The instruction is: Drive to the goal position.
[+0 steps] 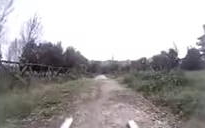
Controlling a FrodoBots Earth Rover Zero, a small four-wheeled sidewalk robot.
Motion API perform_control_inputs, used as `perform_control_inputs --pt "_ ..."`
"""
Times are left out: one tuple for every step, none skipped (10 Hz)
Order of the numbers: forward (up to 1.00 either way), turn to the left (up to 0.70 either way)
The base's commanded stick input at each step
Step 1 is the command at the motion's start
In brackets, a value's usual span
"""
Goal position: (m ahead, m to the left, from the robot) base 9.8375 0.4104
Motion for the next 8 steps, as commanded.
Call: perform_control_inputs --pt "0.70 0.00" --pt "0.70 0.00" --pt "0.70 0.00" --pt "0.70 0.00" --pt "0.70 0.00" --pt "0.70 0.00" --pt "0.70 0.00" --pt "0.70 0.00"
